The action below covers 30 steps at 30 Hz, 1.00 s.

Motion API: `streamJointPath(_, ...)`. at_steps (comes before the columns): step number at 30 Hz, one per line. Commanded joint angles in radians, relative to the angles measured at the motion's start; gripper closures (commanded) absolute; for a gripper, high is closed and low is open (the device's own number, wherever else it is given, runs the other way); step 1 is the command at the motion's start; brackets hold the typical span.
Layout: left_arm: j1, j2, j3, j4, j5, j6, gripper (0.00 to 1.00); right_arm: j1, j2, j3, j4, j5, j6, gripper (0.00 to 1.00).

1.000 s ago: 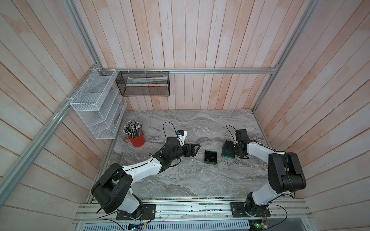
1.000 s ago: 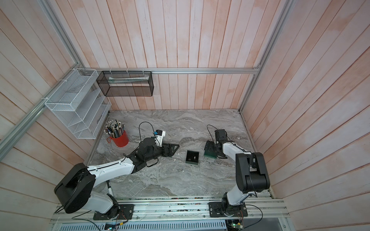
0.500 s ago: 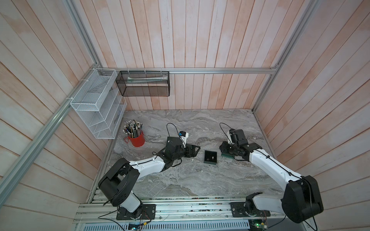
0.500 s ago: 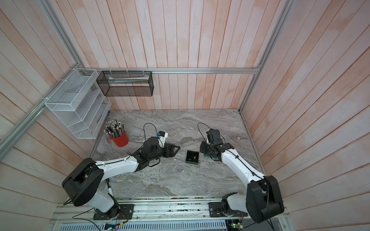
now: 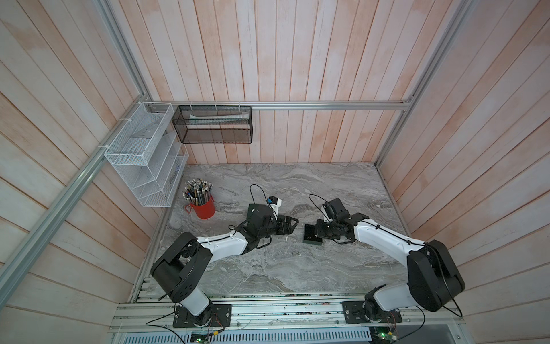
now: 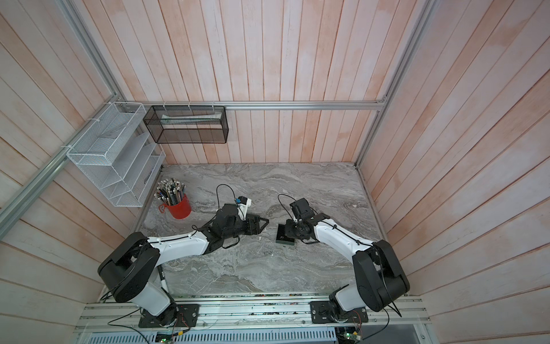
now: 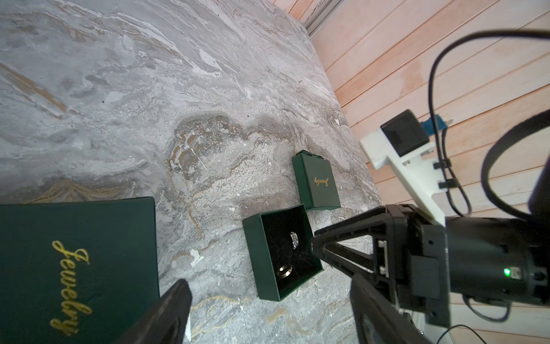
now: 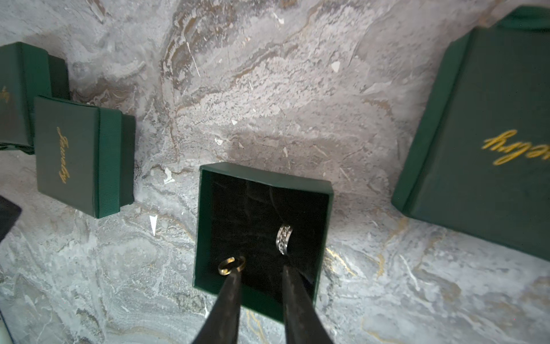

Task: Take the rings out of the lift-off lid box
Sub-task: Take out the ring from the jewelry box.

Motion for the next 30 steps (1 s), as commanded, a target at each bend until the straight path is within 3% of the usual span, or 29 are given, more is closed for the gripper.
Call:
streamJointPath(1,-0.004,0.023,0.009,0.019,0.005,-0.005,0.14,0.008,0.038,0.006,-0.004,0.014,0.006,0.75)
streamJointPath(24,-0.004,0.041,0.001,0.032,0.010,-0.012,0.15,0.073,0.182,0.109,-0.073,0.240,-0.017,0.74)
streamJointPath(30,-0.006,0.044,0.005,0.029,0.010,-0.011,0.14,0.077,0.193,0.111,-0.066,0.246,-0.021,0.85)
